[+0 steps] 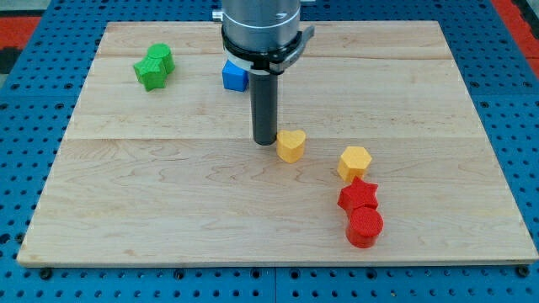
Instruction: Push the yellow heart closer to the yellow hexagon
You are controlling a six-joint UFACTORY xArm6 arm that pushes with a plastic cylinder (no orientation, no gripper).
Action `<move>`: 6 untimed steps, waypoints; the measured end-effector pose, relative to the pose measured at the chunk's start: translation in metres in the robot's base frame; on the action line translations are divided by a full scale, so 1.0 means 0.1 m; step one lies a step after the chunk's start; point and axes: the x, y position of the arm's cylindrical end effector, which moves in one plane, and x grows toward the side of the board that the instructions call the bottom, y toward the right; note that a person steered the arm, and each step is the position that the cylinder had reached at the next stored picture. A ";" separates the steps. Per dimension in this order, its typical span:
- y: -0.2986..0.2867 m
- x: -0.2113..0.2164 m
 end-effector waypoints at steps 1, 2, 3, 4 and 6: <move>-0.30 0.15; -0.04 0.19; 0.32 0.16; 0.49 0.10; 0.66 -0.05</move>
